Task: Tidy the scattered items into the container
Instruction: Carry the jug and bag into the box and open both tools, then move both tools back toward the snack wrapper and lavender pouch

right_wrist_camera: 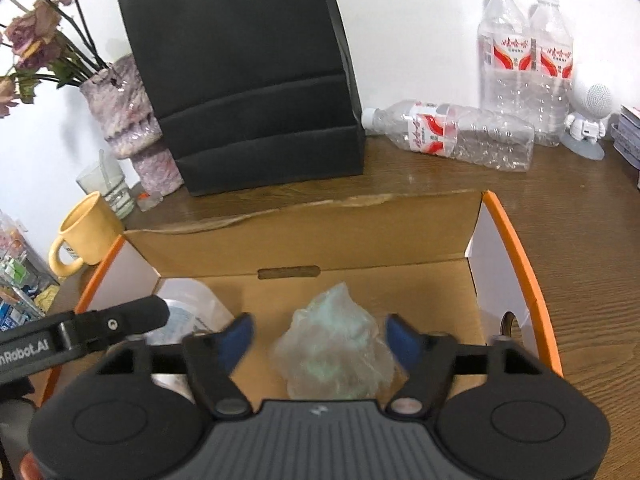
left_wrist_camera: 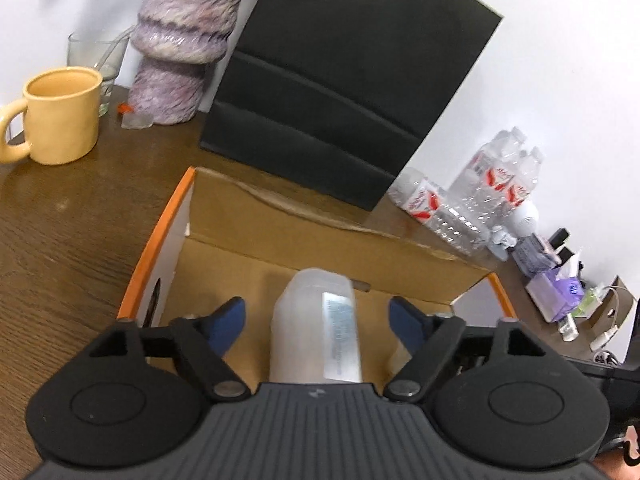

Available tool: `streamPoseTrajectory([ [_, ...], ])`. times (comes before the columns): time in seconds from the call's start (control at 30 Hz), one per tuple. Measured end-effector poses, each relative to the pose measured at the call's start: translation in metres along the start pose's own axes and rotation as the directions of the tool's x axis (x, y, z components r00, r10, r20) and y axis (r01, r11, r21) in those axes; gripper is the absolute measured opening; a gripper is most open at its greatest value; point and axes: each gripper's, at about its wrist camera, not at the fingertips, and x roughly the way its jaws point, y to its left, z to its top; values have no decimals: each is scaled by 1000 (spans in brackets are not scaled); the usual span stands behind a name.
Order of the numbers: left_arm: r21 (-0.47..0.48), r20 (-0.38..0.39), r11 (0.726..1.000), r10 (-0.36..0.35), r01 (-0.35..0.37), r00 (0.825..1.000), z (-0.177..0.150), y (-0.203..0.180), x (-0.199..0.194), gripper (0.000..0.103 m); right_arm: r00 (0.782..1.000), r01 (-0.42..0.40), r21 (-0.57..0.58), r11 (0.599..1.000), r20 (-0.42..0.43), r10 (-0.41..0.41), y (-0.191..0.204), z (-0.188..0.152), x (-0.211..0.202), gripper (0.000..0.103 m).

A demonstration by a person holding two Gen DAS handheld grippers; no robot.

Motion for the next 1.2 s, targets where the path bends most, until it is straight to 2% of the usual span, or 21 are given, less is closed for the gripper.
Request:
streamPoseTrajectory([
  [0.07,13,14,1000,-8,8,1000,1,-4,-7,99,1000,10,-10,1000,23,-10,2,1,-7,83],
  [0.17,34,49,999,-19,17,999,2,-11,-21,103,998,12,-21,1000,62,-10,4,3,-20,90],
  [0.33,53,88,998,-42,37,995,3,-21,-42,103,993,16,-44,999,118,-10,9,5,-41,94],
  [0.47,110,135,993,-46,31,990,-3,-32,-64,103,986,37,-117,992,163,-17,19,0,-58,94],
  [0.6,154,191,988,-54,24,980,-15,-40,-93,103,980,21,-170,985,198,14,28,-10,-82,95],
  [0.73,171,244,985,-70,28,967,-29,-41,-123,103,972,14,-245,969,232,45,37,-32,-108,95],
  [0.97,218,315,976,-41,-30,948,-74,-33,-170,103,965,17,-302,953,255,64,32,-87,-147,95],
  [1.07,211,317,975,5,-76,949,-98,-20,-185,103,973,-6,-312,950,216,77,26,-114,-158,95],
  [1.2,192,275,971,83,-139,958,-130,-4,-196,103,978,-31,-311,950,187,94,21,-149,-169,95],
])
